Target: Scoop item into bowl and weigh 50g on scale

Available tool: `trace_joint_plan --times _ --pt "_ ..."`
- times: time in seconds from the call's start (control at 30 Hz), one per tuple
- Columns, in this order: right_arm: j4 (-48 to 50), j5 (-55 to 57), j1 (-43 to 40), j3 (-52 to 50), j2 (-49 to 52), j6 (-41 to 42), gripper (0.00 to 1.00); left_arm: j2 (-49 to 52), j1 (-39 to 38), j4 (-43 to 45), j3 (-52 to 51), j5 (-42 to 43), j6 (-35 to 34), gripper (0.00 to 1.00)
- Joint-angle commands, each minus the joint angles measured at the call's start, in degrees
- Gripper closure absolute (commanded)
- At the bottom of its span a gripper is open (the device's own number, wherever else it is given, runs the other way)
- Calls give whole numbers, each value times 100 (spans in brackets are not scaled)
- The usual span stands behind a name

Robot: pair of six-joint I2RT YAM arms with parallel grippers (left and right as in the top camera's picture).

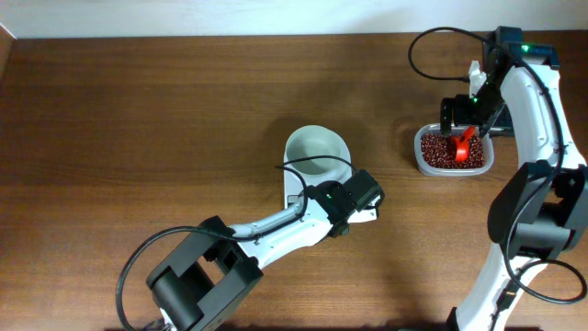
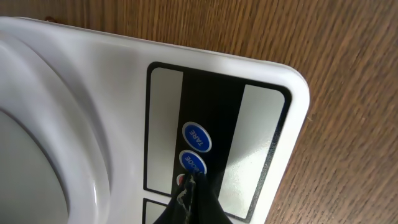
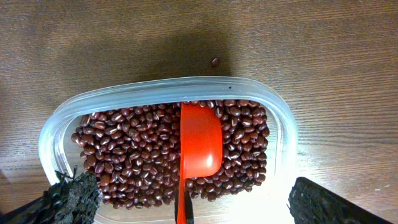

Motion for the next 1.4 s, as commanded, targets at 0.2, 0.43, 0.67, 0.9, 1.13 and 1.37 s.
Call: trace_joint_plan --times 0.2,0.43,0.67,0.9,1.13,1.37 --pt "4 -28 -24 107 -46 39 1 632 103 -107 -173 304 50 100" --pt "2 -28 -24 107 -46 37 1 695 214 -96 -170 289 48 100" --pt "2 -28 -24 107 -46 37 1 798 236 -127 -122 278 48 100" --pt "2 -28 -24 107 -46 39 1 710 278 42 63 111 -219 100" --pt "2 -28 -24 107 -46 37 1 -2496 439 -446 109 2197 -1814 100" --pt "2 -28 -24 107 -46 37 1 -3335 4172 452 219 2194 -3259 100"
